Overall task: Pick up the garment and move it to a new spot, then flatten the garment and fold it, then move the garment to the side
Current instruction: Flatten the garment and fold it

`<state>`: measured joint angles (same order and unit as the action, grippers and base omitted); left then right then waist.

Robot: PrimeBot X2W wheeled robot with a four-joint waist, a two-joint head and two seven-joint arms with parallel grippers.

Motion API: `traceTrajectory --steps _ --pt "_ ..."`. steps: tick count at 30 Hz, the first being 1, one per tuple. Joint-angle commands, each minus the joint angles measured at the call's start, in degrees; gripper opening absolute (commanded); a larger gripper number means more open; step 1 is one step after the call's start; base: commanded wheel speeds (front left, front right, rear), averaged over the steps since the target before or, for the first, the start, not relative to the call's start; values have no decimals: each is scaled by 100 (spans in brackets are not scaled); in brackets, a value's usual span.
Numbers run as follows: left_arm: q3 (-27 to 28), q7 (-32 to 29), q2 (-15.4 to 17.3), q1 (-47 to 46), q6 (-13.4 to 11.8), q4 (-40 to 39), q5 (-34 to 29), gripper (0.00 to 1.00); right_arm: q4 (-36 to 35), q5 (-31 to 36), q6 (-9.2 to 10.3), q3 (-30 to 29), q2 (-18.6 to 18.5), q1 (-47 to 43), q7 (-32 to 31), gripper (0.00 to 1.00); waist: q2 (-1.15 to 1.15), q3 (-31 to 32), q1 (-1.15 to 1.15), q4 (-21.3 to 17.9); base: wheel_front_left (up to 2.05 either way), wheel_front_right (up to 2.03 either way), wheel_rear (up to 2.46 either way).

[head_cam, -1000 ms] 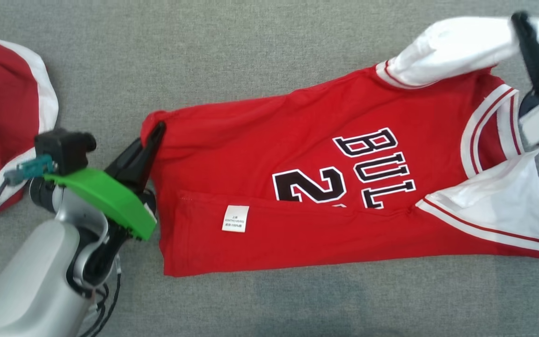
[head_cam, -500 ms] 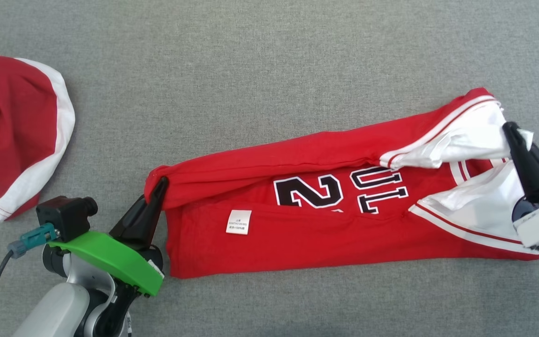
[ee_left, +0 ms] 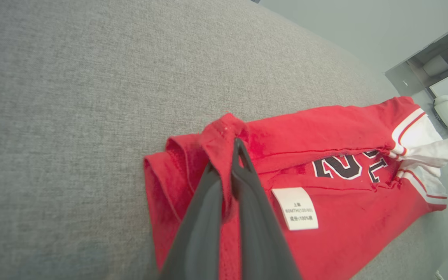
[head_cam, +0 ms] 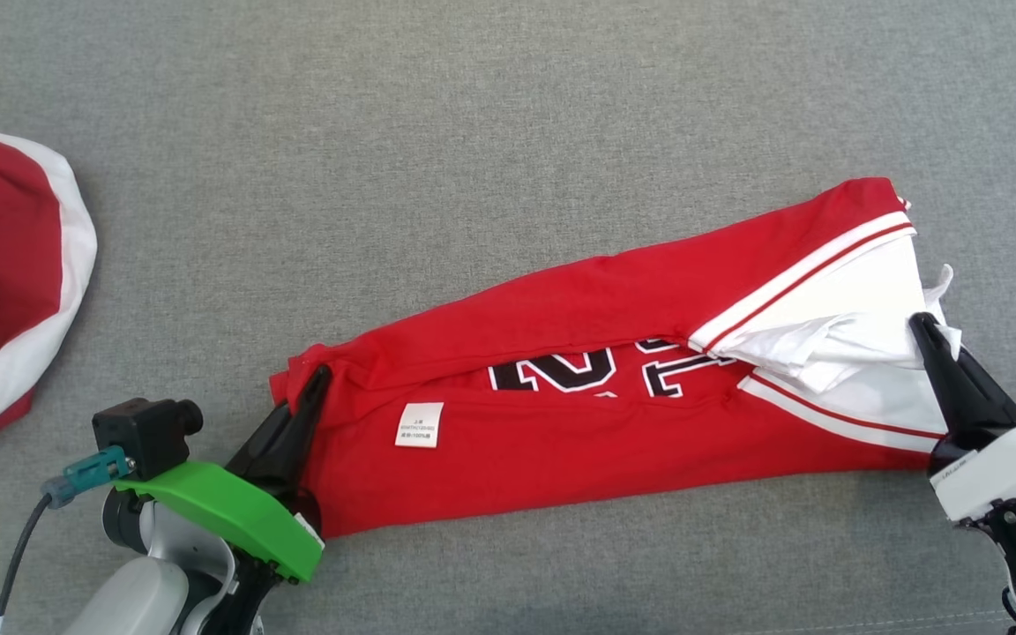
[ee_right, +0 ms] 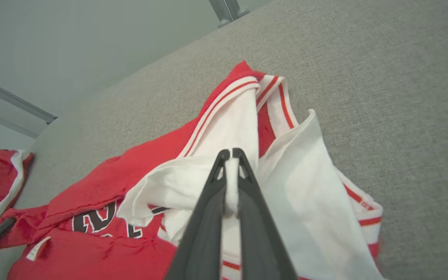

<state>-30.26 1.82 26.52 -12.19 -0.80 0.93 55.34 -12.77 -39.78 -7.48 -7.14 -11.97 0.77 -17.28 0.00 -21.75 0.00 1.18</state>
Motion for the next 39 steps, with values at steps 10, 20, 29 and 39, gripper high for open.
traceTrajectory --steps 10,20,29,39 --pt "-88 11 31 152 -116 -106 -74 0 651 176 -2 165 -67 163 91 0 0 -61 0 94 0 0 0" --pt "-284 67 364 478 -514 -593 -697 76 407 243 -2 -177 -256 298 156 100 0 17 0 99 0 0 0" --pt "-474 531 339 781 -1271 -746 -1580 100 651 516 -2 -706 -192 548 -437 100 0 -1 0 231 0 0 0" --pt "-106 1161 244 830 -1964 -831 -2136 100 1651 900 -2 -594 -379 799 -551 100 0 79 0 571 0 0 0"
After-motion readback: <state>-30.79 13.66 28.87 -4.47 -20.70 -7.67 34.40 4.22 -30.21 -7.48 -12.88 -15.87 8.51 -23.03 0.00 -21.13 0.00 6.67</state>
